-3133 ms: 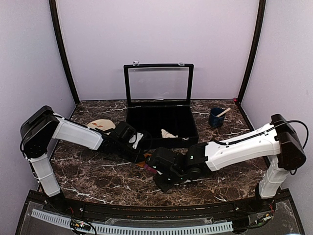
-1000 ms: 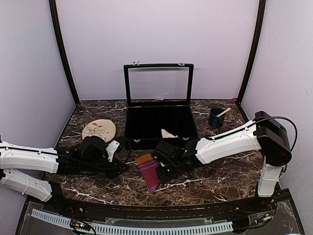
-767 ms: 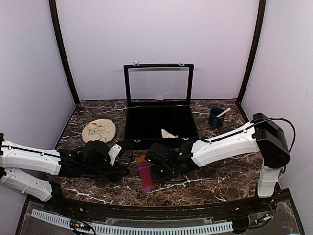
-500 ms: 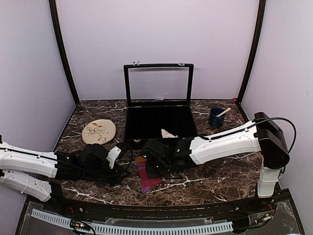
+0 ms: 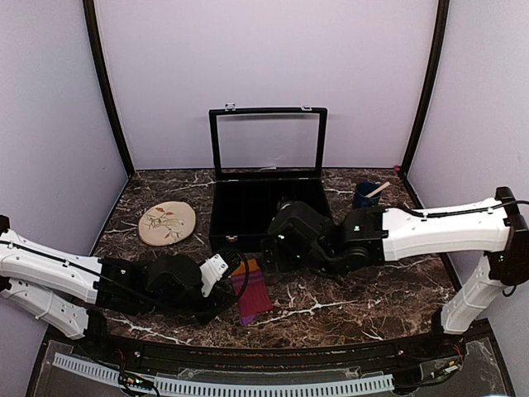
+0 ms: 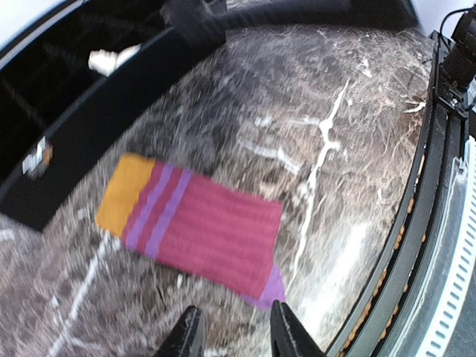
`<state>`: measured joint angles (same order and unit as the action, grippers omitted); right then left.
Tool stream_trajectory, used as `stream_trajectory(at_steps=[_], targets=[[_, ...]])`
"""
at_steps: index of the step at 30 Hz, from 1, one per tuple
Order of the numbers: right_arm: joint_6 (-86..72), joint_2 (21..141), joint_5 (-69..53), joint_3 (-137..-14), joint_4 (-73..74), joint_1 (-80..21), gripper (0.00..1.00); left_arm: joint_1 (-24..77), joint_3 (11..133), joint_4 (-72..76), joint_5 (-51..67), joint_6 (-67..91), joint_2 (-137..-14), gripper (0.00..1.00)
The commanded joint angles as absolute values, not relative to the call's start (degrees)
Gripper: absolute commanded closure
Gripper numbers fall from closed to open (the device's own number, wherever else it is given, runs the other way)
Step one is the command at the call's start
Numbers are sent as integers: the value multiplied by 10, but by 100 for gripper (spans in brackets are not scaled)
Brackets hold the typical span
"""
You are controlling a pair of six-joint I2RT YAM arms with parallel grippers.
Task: Roll the socks
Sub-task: Rotate the sock at the center of the board, then roll the sock at the center of the board.
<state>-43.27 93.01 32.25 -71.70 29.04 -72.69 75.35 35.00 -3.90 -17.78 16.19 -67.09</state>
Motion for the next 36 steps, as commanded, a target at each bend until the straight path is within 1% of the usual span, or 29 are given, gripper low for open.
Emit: stream_trajectory(at_steps=[1,2,4,5,6,7,9,11,15,18,22,29,36], targets=[[-409,862,468,-676,308,-721,0,773,416,-73,-217,96,-717,67],[-381,850,465,-657,284,-715,2,776,430,-83,-218,90,-732,67],[-346,823,446,-613,248,-700,15,782,460,-104,-213,85,-765,67],[-344,807,438,-594,236,-690,22,789,471,-112,-211,82,-785,67],[-344,790,433,-577,227,-684,28,796,480,-116,-212,80,-795,67],[-345,775,430,-563,219,-679,32,803,486,-117,-212,76,-812,67],[-340,746,434,-533,199,-676,36,809,491,-113,-211,65,-837,67],[-340,735,434,-519,206,-670,36,810,489,-105,-211,47,-861,66],[-356,760,415,-556,284,-662,31,810,489,-113,-223,27,-888,65],[-352,774,405,-555,288,-662,28,810,483,-110,-219,27,-901,64],[-358,767,395,-541,270,-662,27,810,491,-123,-208,36,-917,64],[-351,774,381,-541,266,-662,26,810,491,-129,-195,35,-933,64],[-347,774,368,-543,265,-662,26,810,491,-127,-209,35,-953,64]])
